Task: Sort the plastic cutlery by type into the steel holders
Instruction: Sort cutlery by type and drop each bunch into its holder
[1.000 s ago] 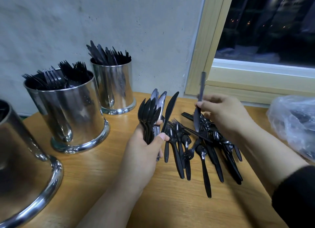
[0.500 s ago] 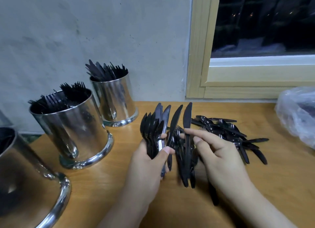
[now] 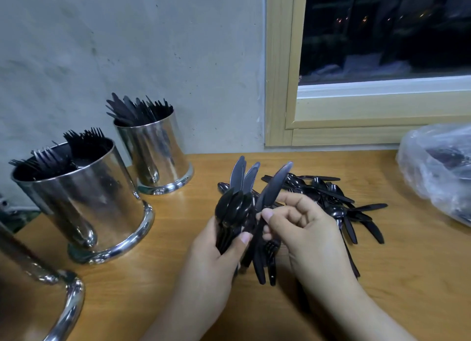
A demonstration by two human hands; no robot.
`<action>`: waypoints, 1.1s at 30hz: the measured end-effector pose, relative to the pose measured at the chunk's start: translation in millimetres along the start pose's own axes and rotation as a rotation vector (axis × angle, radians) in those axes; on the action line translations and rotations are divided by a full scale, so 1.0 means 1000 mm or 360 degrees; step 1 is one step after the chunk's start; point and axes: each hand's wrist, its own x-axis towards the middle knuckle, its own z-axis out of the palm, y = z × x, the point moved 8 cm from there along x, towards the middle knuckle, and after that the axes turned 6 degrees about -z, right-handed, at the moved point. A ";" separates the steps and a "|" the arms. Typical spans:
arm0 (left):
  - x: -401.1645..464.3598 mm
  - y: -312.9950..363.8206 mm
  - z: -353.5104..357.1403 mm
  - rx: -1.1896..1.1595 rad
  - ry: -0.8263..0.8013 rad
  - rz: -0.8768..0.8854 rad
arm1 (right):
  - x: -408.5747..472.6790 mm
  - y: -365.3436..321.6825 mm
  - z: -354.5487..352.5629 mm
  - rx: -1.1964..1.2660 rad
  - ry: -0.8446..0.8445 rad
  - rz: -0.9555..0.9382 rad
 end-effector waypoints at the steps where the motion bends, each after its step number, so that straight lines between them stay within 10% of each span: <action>1: 0.000 0.000 0.001 0.0015 -0.0009 0.0012 | 0.000 0.002 0.000 0.0005 0.0006 0.0018; 16: 0.009 -0.014 0.006 0.0076 -0.0112 0.0024 | 0.000 0.022 0.005 0.0309 -0.0074 0.0228; 33: -0.007 -0.012 0.033 -0.0263 -0.0957 -0.0040 | -0.008 -0.006 0.014 0.0112 -0.0538 0.0097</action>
